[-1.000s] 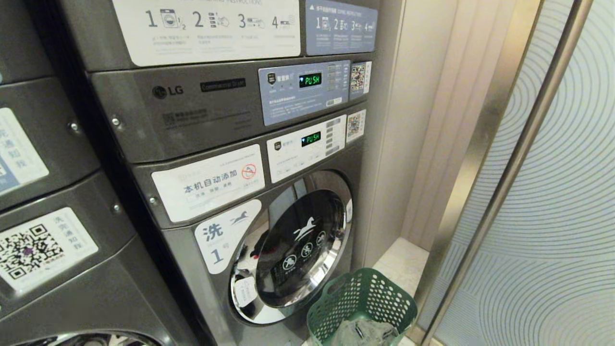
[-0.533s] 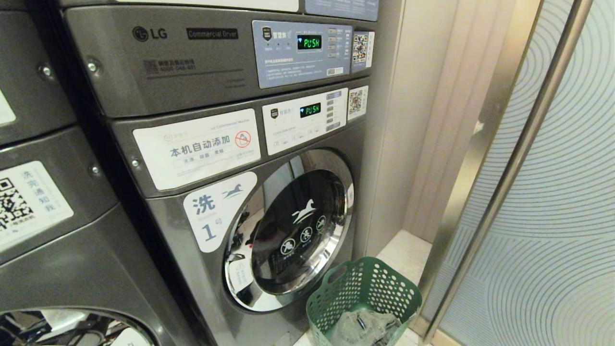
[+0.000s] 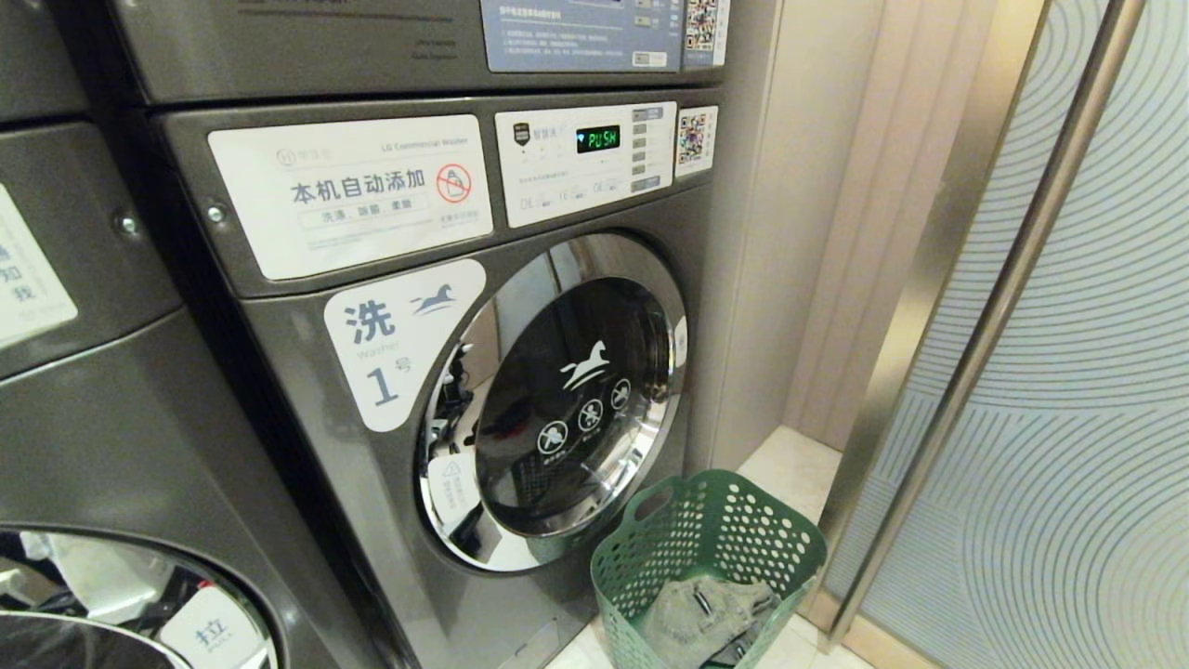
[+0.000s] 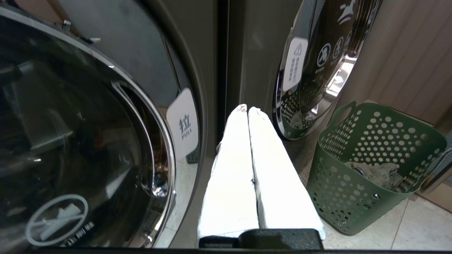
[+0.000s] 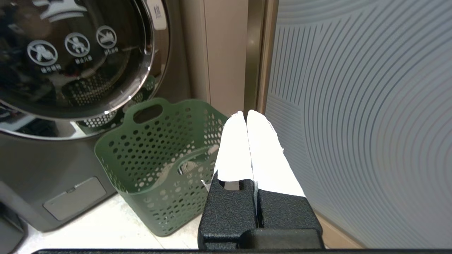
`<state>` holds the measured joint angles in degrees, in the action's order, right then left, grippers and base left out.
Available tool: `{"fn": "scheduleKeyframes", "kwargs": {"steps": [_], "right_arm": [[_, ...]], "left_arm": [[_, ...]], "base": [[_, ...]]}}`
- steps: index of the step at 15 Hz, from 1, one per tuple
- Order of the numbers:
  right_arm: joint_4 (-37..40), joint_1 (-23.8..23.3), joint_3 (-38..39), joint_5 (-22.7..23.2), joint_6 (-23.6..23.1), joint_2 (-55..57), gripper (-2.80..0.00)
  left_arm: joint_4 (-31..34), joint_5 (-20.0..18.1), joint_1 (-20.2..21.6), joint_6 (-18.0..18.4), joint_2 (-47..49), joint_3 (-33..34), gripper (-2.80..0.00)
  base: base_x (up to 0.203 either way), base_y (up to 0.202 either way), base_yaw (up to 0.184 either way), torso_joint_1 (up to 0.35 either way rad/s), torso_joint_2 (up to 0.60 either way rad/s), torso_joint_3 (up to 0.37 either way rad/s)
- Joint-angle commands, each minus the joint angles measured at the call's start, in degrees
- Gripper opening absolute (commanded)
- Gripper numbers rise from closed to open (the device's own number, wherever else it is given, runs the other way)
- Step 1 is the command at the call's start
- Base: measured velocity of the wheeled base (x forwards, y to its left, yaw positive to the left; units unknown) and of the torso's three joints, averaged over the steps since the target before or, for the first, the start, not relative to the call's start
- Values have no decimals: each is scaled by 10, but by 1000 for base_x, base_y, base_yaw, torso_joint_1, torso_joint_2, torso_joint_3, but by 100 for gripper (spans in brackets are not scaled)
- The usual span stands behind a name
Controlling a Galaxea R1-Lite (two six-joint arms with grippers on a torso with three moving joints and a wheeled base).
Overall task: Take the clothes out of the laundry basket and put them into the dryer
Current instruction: Take the clothes out of the basket
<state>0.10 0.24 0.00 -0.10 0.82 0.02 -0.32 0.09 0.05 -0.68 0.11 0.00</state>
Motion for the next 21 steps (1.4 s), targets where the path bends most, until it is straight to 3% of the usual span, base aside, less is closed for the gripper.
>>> {"fn": "scheduleKeyframes", "kwargs": {"steps": [1,6,21], "right_arm": [[0,0,0,0,0,1,-280],[0,0,0,0,0,0,-280],[0,0,0,0,0,1,-280]], "left_arm": [[0,0,0,0,0,1,-280],[0,0,0,0,0,1,-280],[0,0,0,0,0,1,-280]], "base": [[0,0,0,-49,452,394],[0,0,0,-16,170,156],[0,0,0,0,2,2]]}}
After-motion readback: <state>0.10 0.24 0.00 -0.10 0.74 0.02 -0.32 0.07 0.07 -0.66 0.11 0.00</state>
